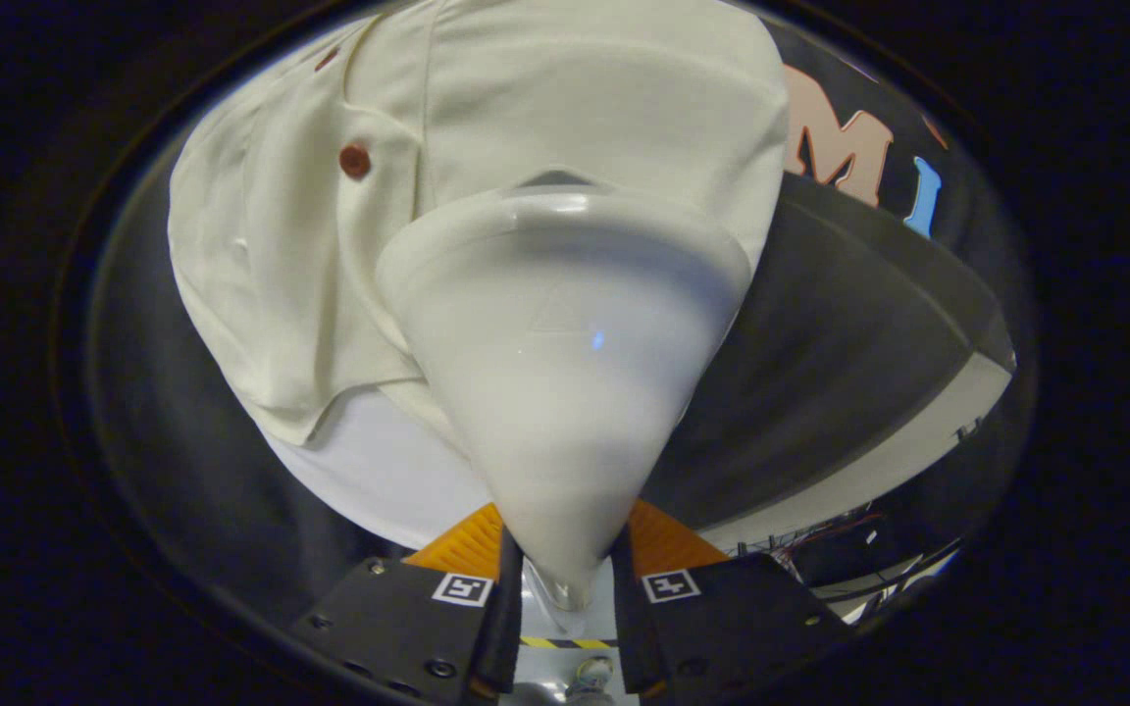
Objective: Iron the clothes twice with a garment steamer, once on the left side and once on the right side.
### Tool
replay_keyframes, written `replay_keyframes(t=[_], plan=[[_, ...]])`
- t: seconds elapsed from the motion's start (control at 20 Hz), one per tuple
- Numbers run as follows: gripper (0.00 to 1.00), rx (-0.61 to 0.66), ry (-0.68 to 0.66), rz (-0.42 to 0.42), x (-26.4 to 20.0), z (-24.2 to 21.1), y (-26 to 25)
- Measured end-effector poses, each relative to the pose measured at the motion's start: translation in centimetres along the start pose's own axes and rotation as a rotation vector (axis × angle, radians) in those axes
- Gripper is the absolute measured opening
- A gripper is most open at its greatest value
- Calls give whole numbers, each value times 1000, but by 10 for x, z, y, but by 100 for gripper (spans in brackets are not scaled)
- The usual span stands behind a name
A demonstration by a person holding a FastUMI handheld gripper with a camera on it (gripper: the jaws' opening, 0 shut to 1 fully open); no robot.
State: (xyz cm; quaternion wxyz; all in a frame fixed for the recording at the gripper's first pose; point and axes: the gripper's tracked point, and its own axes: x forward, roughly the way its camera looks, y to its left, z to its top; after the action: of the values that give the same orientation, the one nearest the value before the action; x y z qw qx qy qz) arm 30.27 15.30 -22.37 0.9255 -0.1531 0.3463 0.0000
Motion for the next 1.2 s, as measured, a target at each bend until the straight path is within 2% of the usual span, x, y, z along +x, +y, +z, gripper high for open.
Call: replay_keyframes(t=[0.35,0.7,1.2], plan=[[41,-8,19,33,9,-20,2],[41,-2,12,21,2,-28,-5],[41,51,-123,2,-61,3,-14]])
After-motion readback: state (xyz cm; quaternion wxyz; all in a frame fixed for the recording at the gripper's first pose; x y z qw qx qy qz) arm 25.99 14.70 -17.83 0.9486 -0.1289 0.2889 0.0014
